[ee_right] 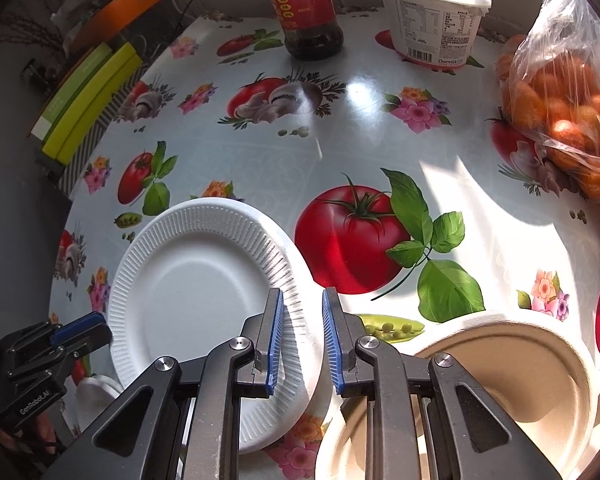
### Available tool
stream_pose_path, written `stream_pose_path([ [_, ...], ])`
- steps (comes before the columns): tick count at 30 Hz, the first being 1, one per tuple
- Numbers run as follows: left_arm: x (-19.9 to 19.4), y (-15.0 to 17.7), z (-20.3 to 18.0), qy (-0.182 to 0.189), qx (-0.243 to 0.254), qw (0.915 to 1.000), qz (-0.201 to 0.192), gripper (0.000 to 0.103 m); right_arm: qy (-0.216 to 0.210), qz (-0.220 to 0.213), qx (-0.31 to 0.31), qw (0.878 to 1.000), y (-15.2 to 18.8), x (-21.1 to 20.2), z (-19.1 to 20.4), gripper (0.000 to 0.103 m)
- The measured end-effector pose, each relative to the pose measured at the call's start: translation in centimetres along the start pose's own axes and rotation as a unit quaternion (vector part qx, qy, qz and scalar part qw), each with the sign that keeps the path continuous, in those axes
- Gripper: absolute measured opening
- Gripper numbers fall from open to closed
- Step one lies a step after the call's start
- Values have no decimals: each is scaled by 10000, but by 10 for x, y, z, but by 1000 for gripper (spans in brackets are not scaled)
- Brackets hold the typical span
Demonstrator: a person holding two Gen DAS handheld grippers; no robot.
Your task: Organize plates and bowls
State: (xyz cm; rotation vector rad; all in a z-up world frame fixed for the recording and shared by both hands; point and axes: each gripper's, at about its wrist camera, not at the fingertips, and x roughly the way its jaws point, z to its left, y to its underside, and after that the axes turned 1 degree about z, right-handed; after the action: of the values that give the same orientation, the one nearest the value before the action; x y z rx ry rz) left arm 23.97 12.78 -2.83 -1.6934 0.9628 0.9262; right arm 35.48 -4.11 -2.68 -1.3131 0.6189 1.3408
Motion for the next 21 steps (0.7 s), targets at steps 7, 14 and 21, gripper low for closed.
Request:
stream_pose_path([
  [7, 1, -1, -5, -32, 25, 10000, -17, 15, -40, -45, 7, 10000, 1, -4, 2, 18],
  [14, -1, -2, -5, -15, 6, 10000, -56, 15, -69, -77, 69, 9999, 2, -6, 1, 18],
  [21, -7, -4, -5, 16, 5, 9999, -158, 15, -103, -141, 137, 9998, 2, -12, 1, 18],
])
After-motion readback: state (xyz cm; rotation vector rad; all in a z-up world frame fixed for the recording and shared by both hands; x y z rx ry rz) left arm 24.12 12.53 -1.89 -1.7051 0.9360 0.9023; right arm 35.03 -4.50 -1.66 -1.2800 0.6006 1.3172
